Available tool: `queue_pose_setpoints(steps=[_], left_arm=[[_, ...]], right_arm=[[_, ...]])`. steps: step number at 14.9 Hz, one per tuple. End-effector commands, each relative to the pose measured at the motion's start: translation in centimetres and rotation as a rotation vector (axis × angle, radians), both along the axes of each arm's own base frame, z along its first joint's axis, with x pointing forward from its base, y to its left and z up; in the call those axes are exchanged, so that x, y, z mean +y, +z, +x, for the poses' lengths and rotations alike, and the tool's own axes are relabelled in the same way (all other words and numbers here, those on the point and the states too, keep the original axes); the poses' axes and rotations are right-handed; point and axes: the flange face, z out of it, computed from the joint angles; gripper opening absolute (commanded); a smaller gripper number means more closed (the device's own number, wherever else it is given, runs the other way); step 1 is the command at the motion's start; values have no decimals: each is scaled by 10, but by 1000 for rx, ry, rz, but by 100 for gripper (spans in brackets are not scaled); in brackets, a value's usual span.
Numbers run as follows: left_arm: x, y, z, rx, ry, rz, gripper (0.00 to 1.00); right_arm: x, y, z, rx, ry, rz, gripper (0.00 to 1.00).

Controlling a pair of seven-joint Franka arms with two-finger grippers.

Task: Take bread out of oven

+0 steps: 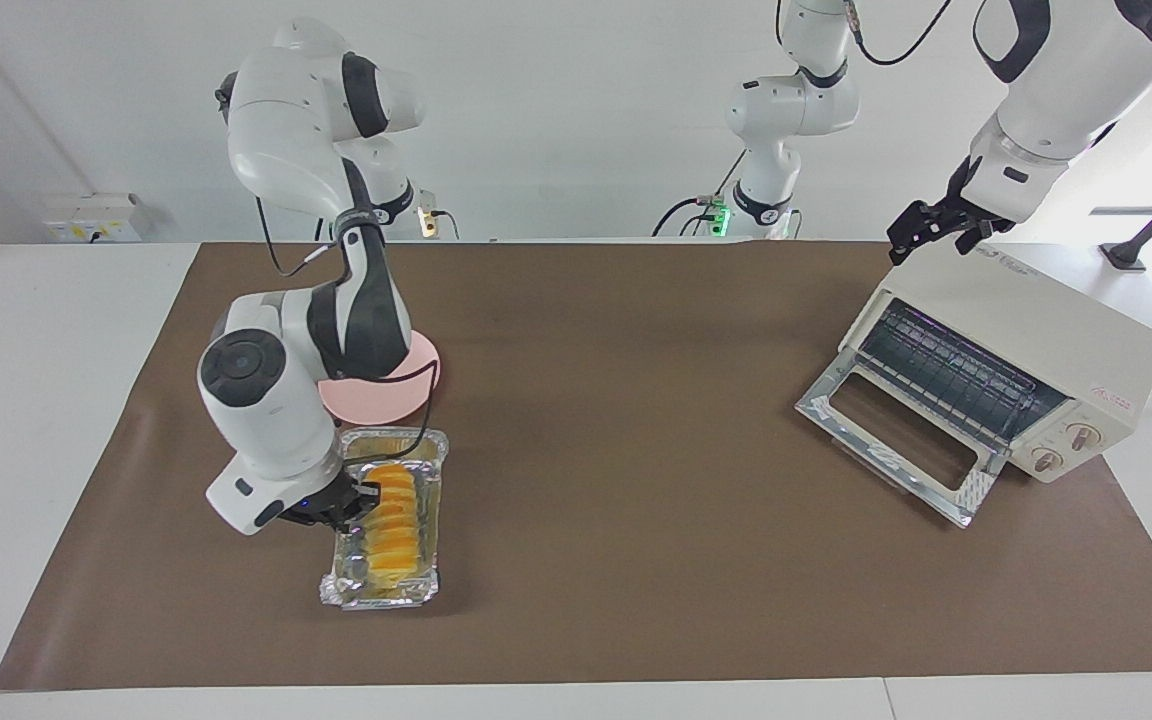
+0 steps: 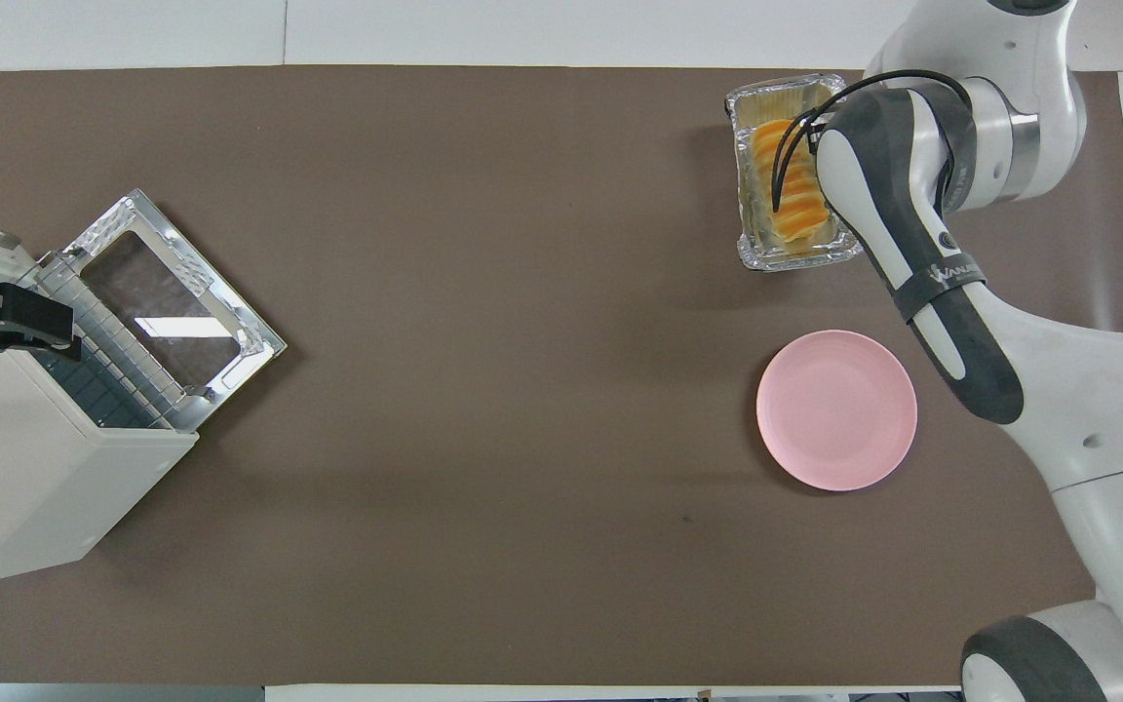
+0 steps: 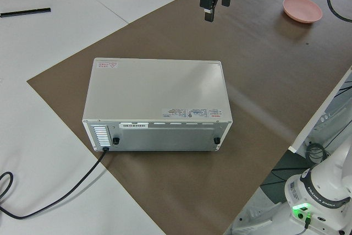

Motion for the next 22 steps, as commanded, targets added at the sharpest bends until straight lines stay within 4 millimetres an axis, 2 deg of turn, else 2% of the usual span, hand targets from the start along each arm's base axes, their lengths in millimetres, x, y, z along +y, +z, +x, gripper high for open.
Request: queue_pose_setpoints(steps=[1, 3, 5, 6, 7, 8, 10, 12, 13, 15, 20, 22], left_arm=[[2, 2, -9, 3, -1, -12, 100], [2, 1, -9, 5, -1, -12, 100], [2, 2, -9, 3, -1, -12, 100], [2, 2, -9, 3, -1, -12, 100], [2, 1, -9, 5, -1, -12, 100], [2, 2, -9, 3, -1, -12, 100], [2, 2, -9, 3, -1, -12, 100], [2, 1, -9, 5, -1, -12, 100], [2, 2, -9, 3, -1, -12, 100], [2, 2, -9, 3, -1, -12, 100], [2, 1, -9, 6, -1, -12, 100], [2, 1, -9, 5, -1, -12, 100]], right_arm=[[-20, -36, -17, -12, 32, 24, 0], [-27, -53, -29, -52, 73, 25, 0], [-27, -54, -33, -40, 72, 23, 0], [-28, -54, -34, -28, 70, 23, 13], [-26, -45, -36, -18, 74, 20, 86], [-24, -32, -41, 7, 78, 16, 100], [-13, 3, -51, 51, 84, 9, 100], [14, 15, -56, 61, 110, -1, 100], [17, 15, -55, 46, 91, -3, 100], [27, 6, -53, 10, 83, -1, 100], [29, -27, -49, -29, 104, -17, 99], [32, -43, -55, -53, 112, -13, 92]])
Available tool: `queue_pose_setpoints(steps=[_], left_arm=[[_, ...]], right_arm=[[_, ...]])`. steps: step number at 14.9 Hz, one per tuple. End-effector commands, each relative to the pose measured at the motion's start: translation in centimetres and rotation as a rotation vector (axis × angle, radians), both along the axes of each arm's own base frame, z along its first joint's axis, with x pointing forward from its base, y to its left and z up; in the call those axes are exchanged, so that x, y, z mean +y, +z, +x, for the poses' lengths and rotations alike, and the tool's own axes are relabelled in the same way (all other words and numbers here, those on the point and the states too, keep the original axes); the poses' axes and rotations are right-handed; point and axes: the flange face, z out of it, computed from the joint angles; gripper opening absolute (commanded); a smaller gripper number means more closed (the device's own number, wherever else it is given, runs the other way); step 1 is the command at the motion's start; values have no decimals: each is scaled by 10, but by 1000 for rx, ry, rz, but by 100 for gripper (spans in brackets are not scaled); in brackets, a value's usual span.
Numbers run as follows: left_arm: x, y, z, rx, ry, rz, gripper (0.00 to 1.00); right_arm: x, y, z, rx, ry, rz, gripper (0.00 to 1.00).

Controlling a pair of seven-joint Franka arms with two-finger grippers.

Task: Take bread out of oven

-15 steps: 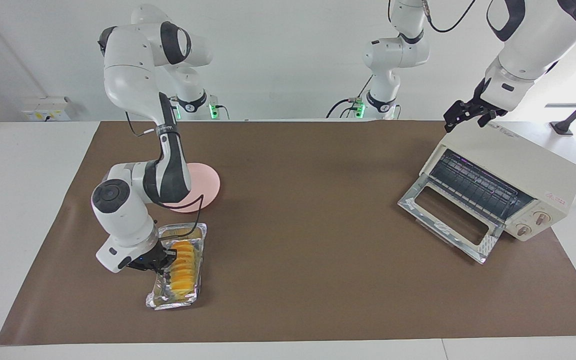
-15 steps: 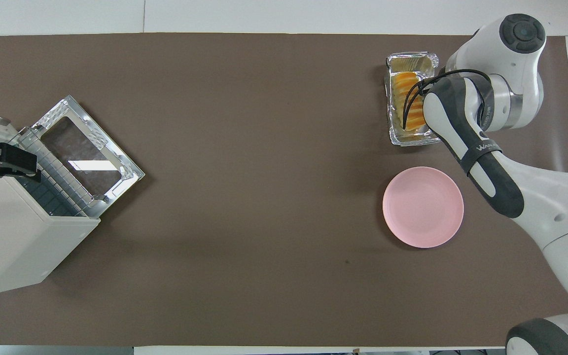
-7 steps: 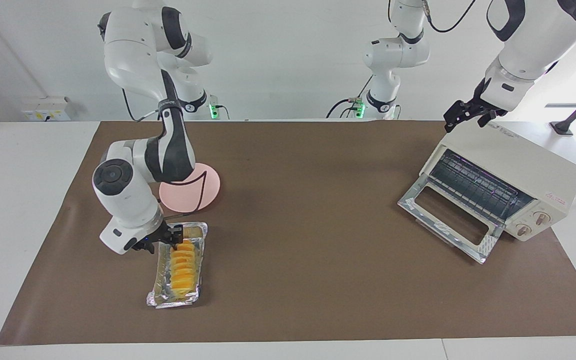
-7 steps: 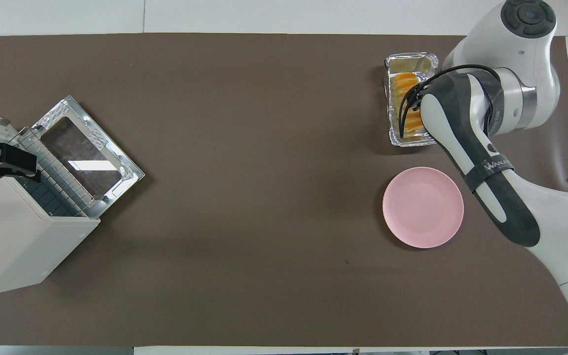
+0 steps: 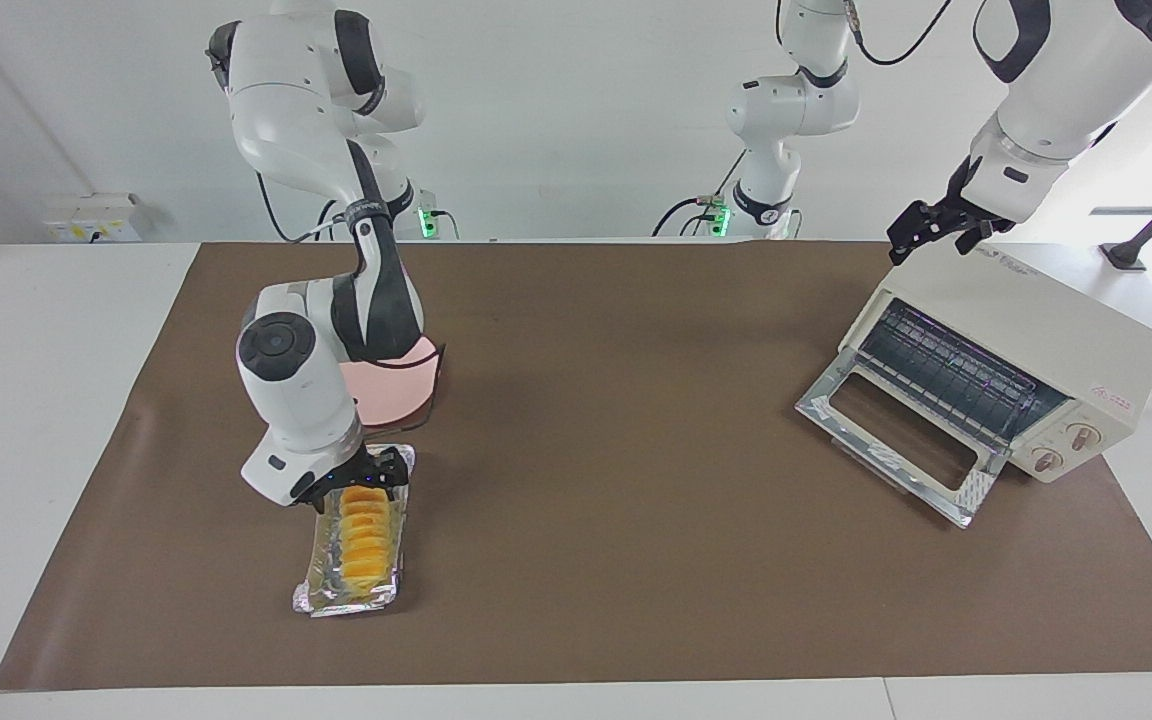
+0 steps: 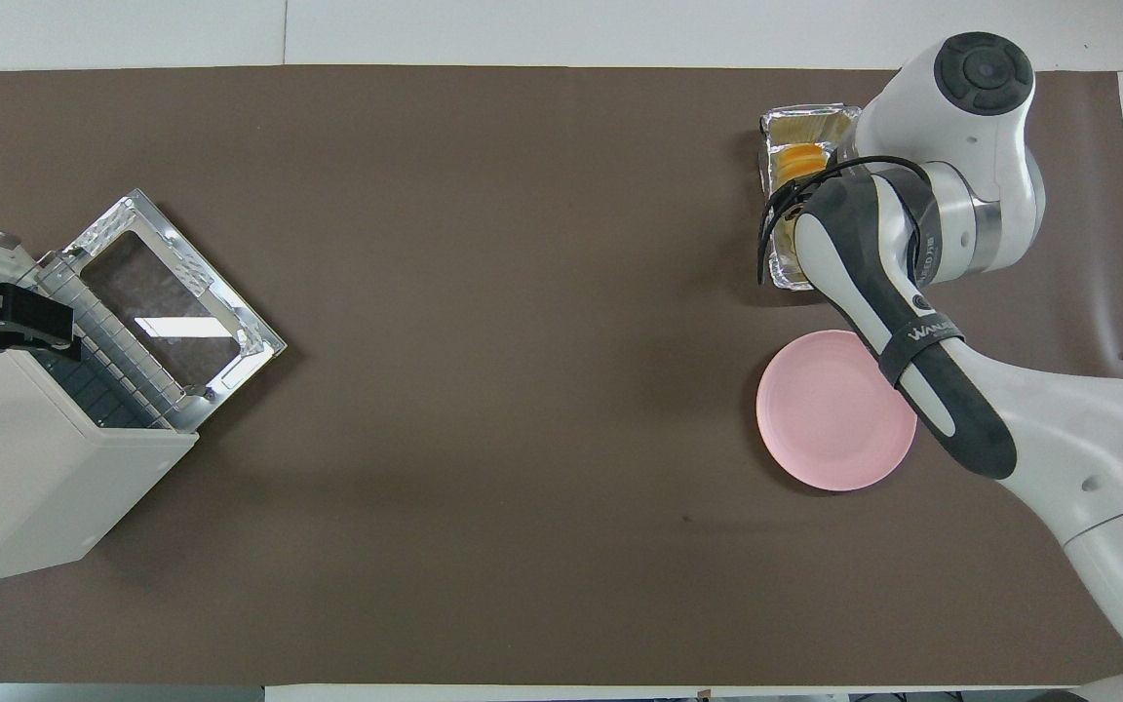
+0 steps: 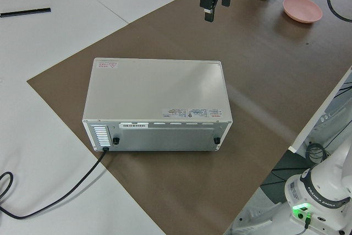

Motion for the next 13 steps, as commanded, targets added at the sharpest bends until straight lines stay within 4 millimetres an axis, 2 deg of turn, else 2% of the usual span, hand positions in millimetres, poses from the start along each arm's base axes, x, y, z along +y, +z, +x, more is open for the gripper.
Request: queue_pose_setpoints(steps=[1, 3, 4, 5, 6, 7, 10, 12, 13], left_arm=[[2, 1, -9, 6, -1, -12, 100], [2, 1, -9, 6, -1, -12, 100], [2, 2, -9, 3, -1, -12, 100], [2, 2, -10, 5, -1, -12, 100], [2, 1, -9, 6, -1, -12, 100], [2, 2, -9, 3, -1, -12, 100], [2, 1, -9, 5, -1, -12, 100], [2, 2, -9, 3, -1, -12, 100], [2, 2, -10, 5, -1, -12, 100]], right_arm=[[0, -21, -11, -44, -3, -2, 86], [-3, -23, -10, -60, -13, 3, 77], [-6, -24, -10, -64, -15, 3, 60], [-9, -24, -10, -65, -17, 4, 37], [-7, -24, -10, -64, -14, 4, 4], [-5, -23, -10, -60, -13, 2, 0], [-8, -14, -13, -22, -18, -8, 0], [-6, 17, -24, 24, -18, -24, 0], [-5, 39, -32, 48, -19, -33, 0]])
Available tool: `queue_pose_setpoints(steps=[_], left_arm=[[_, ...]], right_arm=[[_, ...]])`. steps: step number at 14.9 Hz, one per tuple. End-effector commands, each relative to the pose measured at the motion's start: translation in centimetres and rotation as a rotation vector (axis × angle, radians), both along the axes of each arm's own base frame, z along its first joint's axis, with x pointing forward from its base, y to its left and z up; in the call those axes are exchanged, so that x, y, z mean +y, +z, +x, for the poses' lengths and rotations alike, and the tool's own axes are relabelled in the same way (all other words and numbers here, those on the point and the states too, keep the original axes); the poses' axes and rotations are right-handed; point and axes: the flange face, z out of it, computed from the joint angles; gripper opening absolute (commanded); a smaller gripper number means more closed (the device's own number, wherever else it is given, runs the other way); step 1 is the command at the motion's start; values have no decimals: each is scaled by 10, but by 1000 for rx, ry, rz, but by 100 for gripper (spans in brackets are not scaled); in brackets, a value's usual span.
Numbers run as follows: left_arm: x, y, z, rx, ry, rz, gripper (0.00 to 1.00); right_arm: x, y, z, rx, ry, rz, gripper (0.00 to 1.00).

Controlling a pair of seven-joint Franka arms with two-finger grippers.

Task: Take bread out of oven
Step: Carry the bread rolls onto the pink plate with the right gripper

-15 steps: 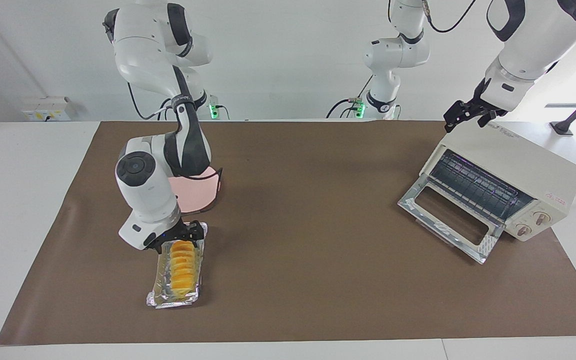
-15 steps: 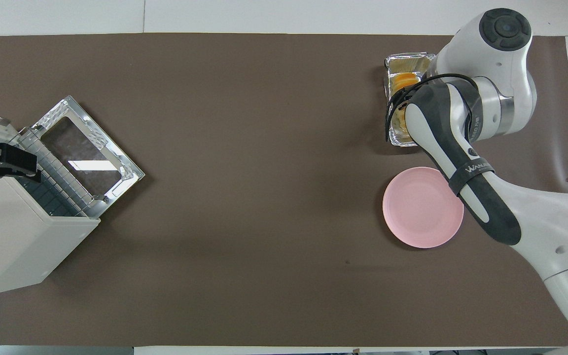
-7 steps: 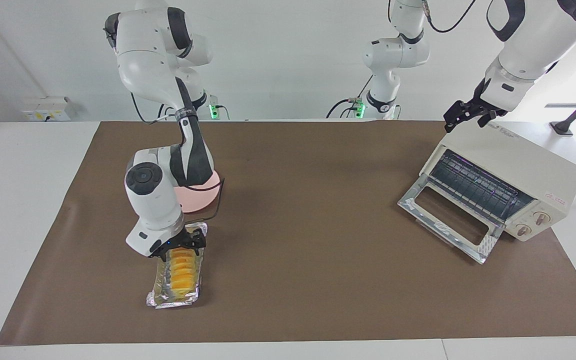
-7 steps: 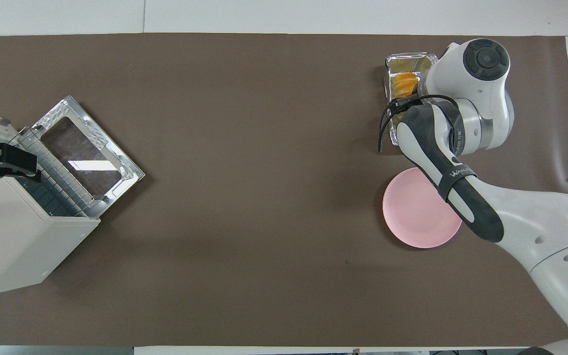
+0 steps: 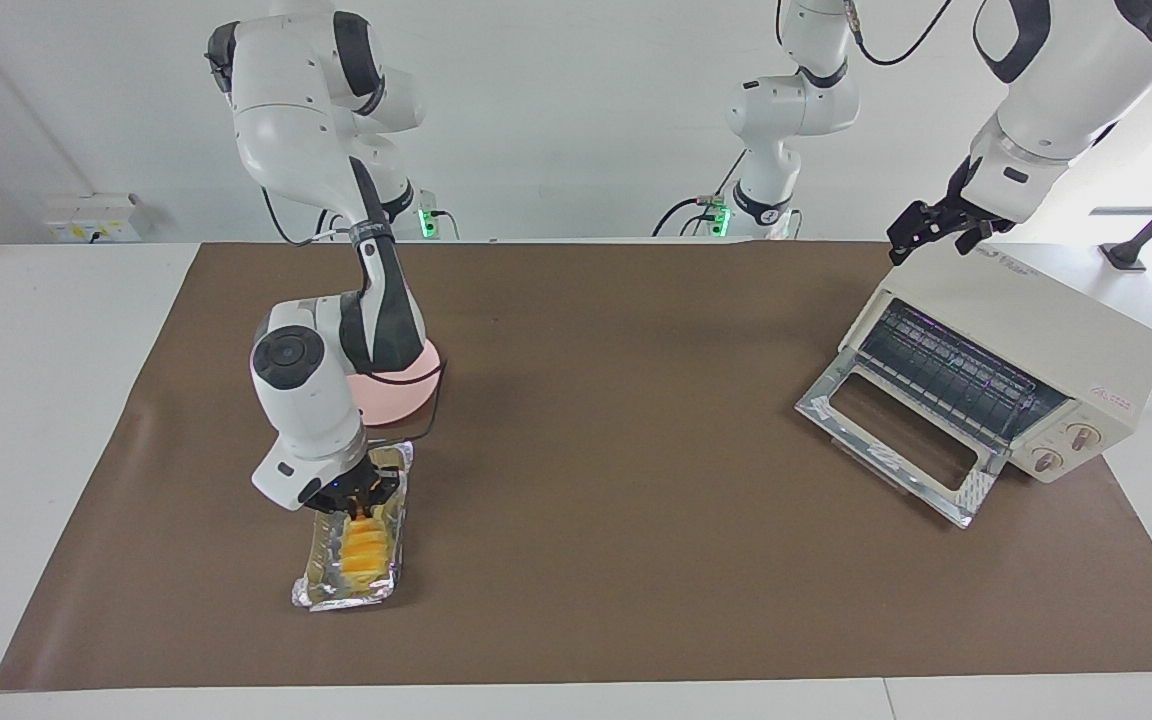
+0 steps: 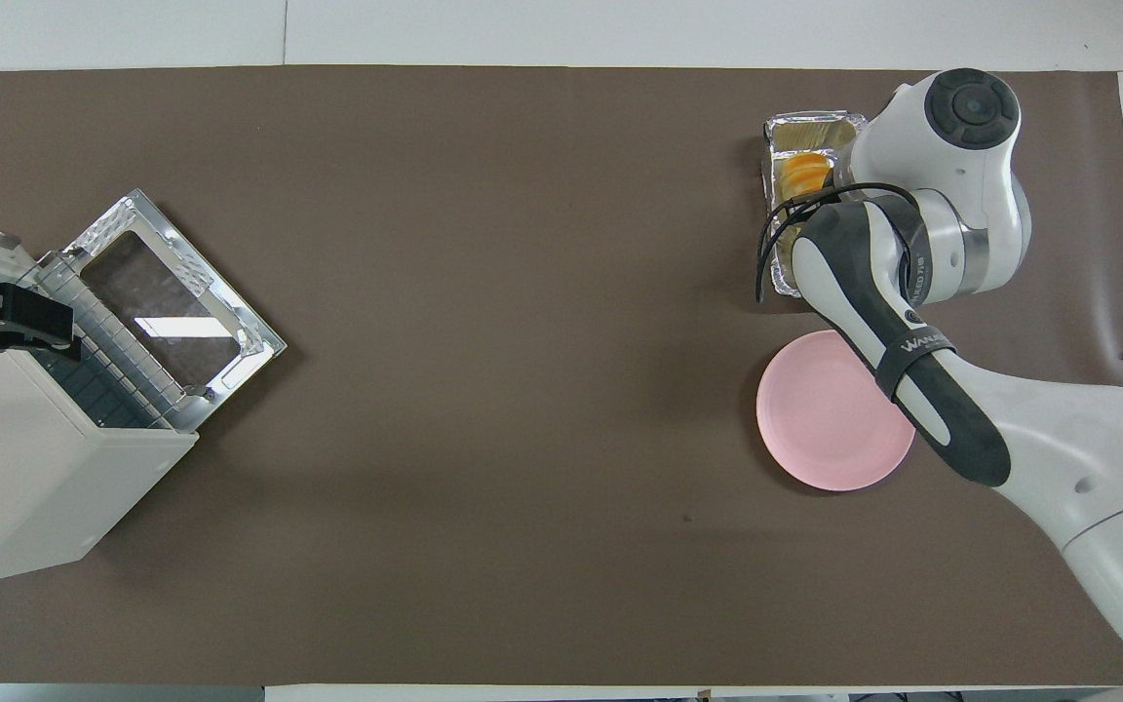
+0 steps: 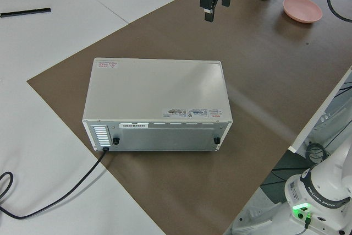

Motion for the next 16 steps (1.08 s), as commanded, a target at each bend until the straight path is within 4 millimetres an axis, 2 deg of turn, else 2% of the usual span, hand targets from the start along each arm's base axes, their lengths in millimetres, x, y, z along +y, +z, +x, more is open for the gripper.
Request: queue_pose_setpoints(steps=[1, 3, 4, 6, 7, 8, 12, 14, 16], left_arm=[[2, 2, -9, 3, -1, -12, 100], [2, 1, -9, 5, -1, -12, 100], [2, 2, -9, 5, -1, -12, 100], [2, 2, -9, 3, -1, -12, 100], [2, 1, -9, 6, -1, -12, 100], [2, 2, -9, 3, -1, -12, 100], [2, 2, -9, 3, -1, -12, 100], [2, 2, -9, 5, -1, -12, 100], [2, 2, -9, 3, -1, -12, 100]], right_arm=[[-1, 66, -27, 53, -12, -34, 0], [0, 103, -49, 89, -26, -40, 0], [1, 118, -68, 113, -34, -39, 0], [3, 128, -103, 121, -68, 1, 0], [3, 127, -123, 116, -90, 14, 0], [1, 123, -145, 87, -100, 16, 0], [2, 87, -236, 2, -99, 38, 0], [15, 72, -264, -19, -103, 42, 0], [16, 46, -280, -60, -99, 54, 0]])
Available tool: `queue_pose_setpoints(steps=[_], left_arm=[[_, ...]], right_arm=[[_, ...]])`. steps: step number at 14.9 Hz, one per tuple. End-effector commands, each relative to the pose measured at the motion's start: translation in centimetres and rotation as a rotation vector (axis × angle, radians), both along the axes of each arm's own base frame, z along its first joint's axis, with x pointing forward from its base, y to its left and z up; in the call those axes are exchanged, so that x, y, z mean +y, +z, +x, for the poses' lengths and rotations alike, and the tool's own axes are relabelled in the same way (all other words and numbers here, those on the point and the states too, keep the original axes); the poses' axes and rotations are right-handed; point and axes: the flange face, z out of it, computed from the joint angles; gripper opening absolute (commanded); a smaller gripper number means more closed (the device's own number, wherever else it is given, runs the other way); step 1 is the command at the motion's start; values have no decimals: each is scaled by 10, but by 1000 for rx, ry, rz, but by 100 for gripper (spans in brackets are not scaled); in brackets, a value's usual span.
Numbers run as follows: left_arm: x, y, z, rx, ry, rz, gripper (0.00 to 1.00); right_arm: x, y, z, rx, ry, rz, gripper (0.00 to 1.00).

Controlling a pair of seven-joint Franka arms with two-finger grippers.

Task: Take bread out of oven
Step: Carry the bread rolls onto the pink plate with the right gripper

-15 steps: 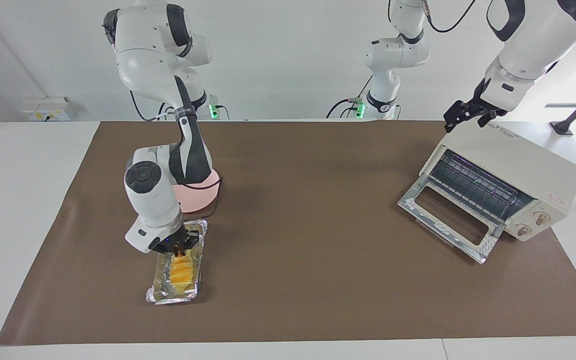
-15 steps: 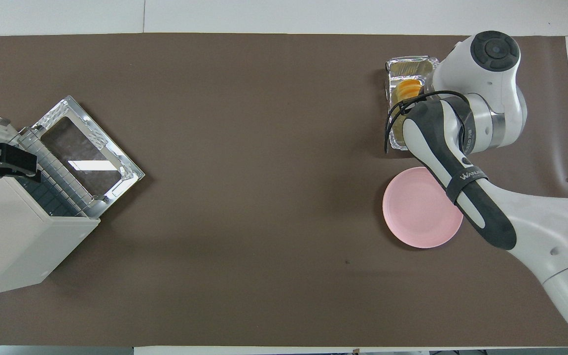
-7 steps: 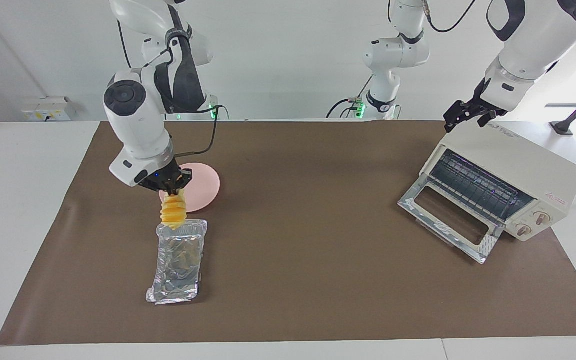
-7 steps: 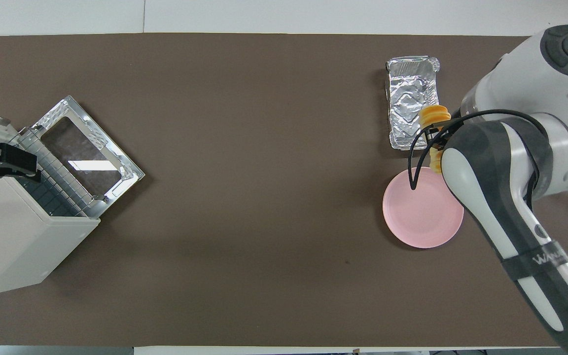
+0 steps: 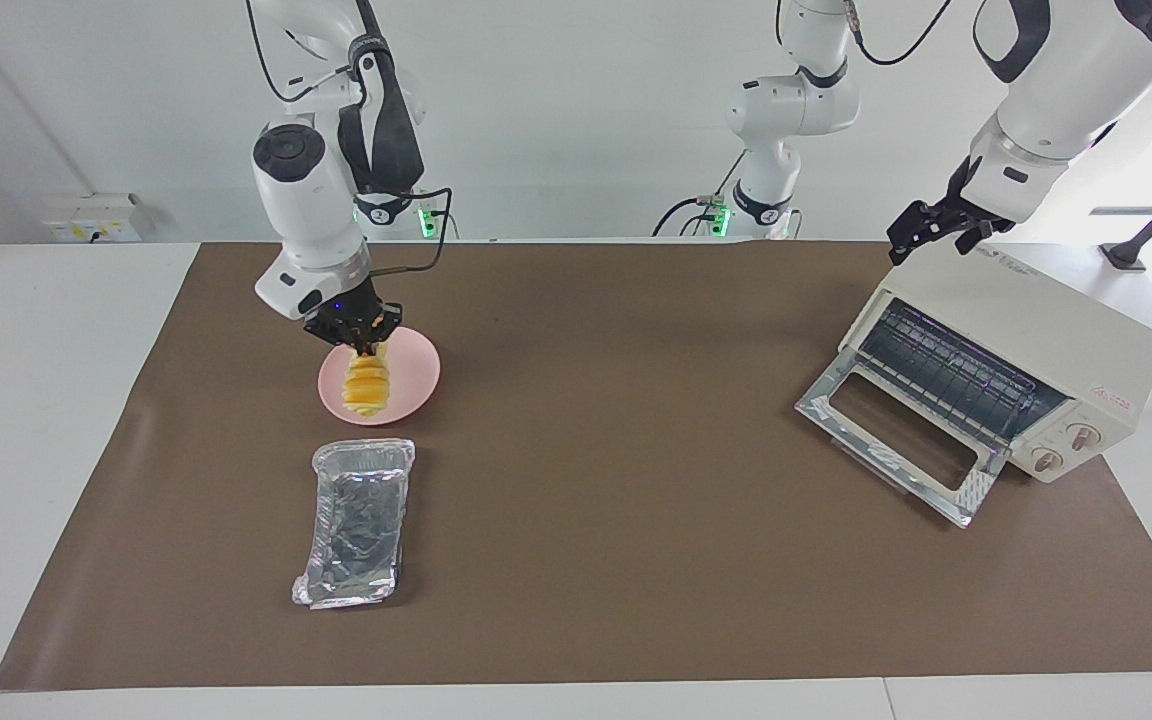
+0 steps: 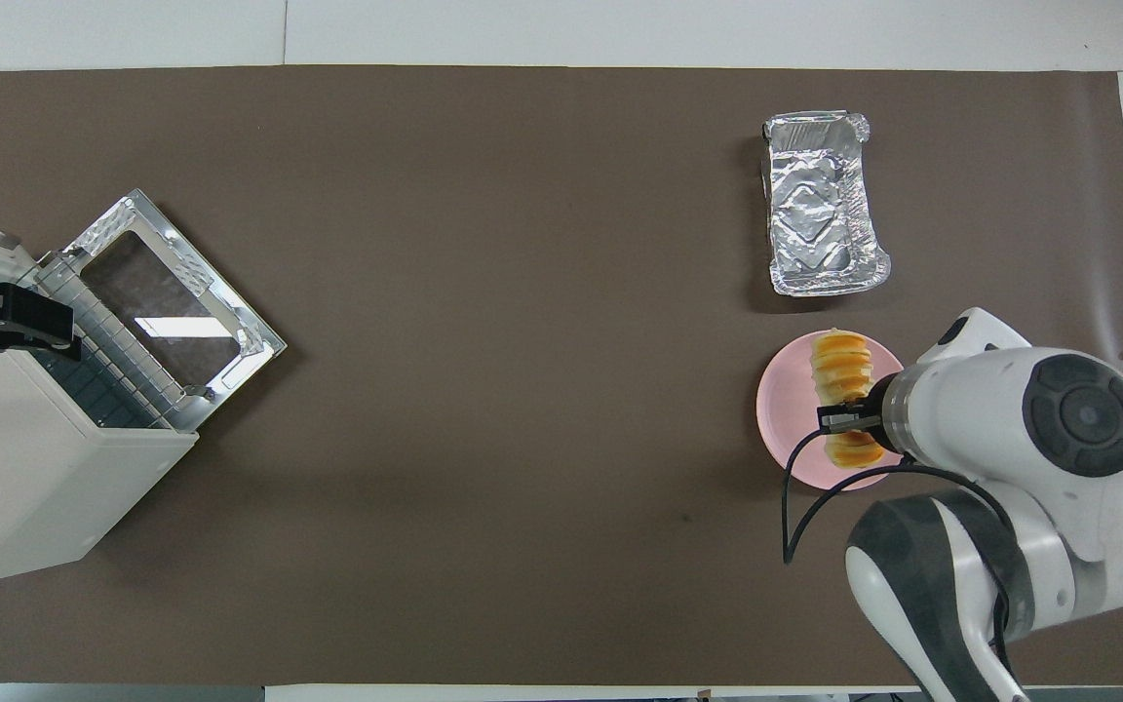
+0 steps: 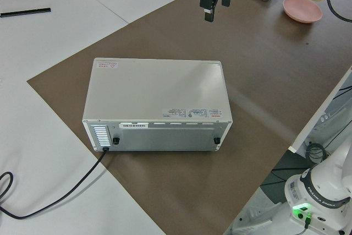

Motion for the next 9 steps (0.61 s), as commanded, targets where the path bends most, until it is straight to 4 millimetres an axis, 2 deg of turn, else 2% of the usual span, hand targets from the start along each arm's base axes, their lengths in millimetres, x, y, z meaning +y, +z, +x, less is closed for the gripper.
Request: queue_pose_setpoints(steps=[1, 5, 9], left_arm=[[2, 2, -9, 5, -1, -12, 100], [2, 2, -9, 5, -1, -12, 100], [2, 1, -9, 6, -1, -12, 100]], right_arm=[[-3, -33, -30, -70, -9, 27, 0], [-8, -75, -21, -97, 14, 39, 0], [-8, -80, -15, -97, 0, 42, 0]])
